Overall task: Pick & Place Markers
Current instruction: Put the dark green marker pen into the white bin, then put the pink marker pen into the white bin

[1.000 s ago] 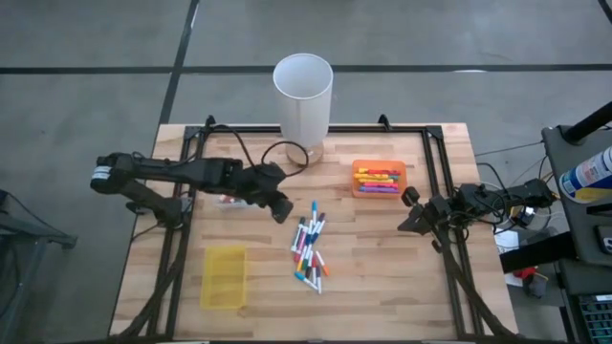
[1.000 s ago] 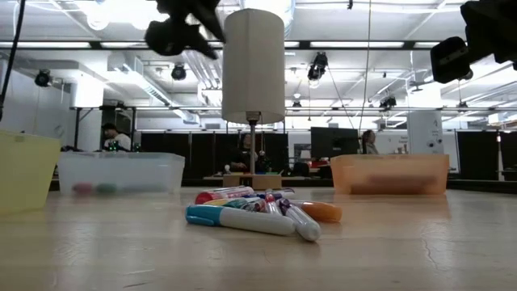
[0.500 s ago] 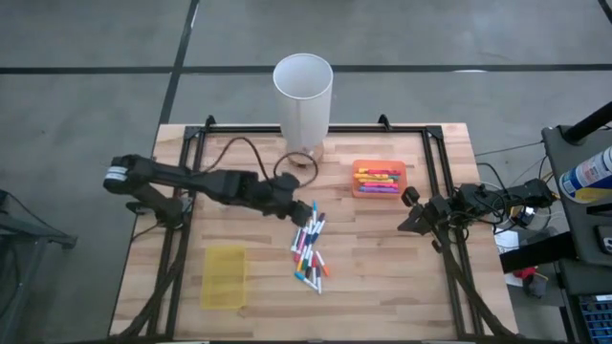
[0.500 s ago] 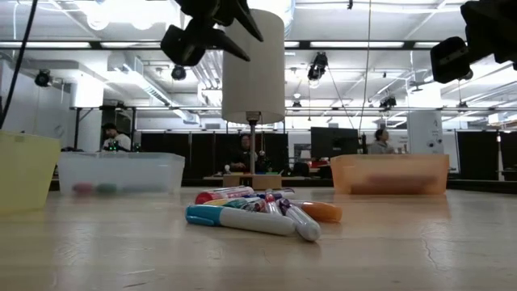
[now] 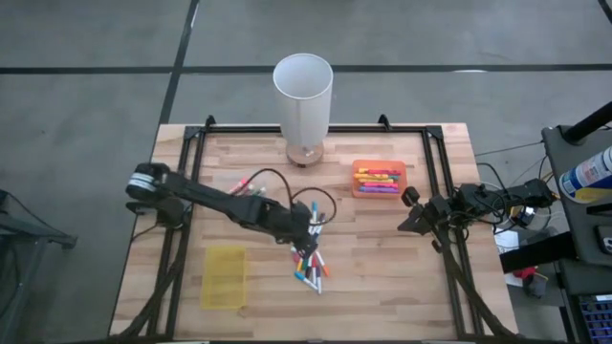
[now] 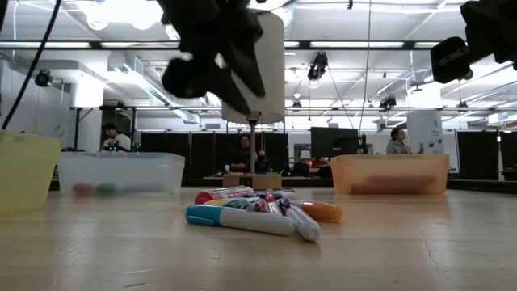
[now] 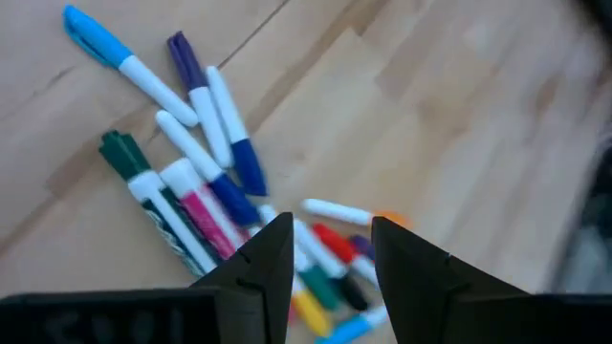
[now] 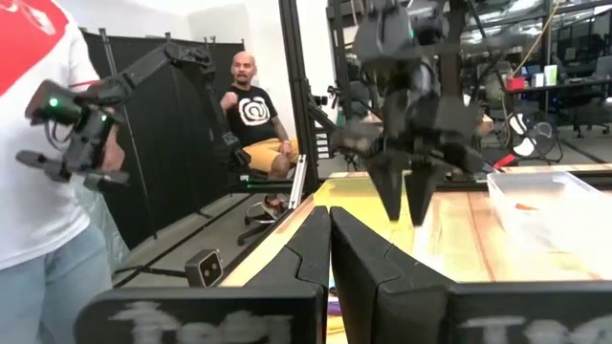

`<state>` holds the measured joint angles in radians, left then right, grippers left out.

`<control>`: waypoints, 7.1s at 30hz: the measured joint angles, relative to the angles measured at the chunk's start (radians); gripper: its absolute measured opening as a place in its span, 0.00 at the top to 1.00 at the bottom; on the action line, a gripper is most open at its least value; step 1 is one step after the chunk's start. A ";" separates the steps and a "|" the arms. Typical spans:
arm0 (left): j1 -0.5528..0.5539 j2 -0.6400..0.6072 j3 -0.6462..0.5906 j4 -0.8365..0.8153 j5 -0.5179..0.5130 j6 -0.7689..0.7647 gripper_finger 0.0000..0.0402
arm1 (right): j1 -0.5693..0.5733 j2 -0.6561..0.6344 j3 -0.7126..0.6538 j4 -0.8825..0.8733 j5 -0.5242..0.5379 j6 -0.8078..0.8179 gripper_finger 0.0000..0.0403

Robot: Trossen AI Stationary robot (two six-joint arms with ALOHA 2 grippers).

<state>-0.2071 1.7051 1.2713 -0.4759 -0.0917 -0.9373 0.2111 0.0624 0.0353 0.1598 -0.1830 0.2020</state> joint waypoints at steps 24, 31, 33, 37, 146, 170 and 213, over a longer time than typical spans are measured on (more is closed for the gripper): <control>0.088 0.134 -0.002 -0.062 -0.115 0.078 0.66 | 0.000 0.000 0.000 0.000 0.000 0.000 0.98; 0.091 0.147 -0.037 -0.078 -0.144 0.073 0.66 | 0.000 0.000 0.000 0.000 0.000 0.000 0.98; 0.091 0.154 -0.048 -0.089 -0.141 0.059 0.66 | 0.000 0.000 0.000 0.000 0.000 0.000 0.98; 0.089 0.158 -0.058 -0.079 -0.141 0.028 0.66 | 0.000 0.000 0.000 0.000 0.000 0.000 0.98; 0.301 -0.444 -0.433 -0.550 -0.283 0.695 0.84 | 0.000 0.000 0.000 -0.007 0.000 0.000 0.98; 0.350 -0.443 -0.431 -0.490 -0.239 0.609 0.62 | 0.000 0.000 0.000 -0.007 0.000 0.000 0.98; 0.022 -0.402 -0.211 0.034 -0.007 0.011 0.62 | 0.000 0.000 0.000 -0.007 0.000 0.000 0.98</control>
<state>-0.1852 1.3030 1.0603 -0.4422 -0.0991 -0.9262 0.2111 0.0624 0.0353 0.1532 -0.1829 0.2020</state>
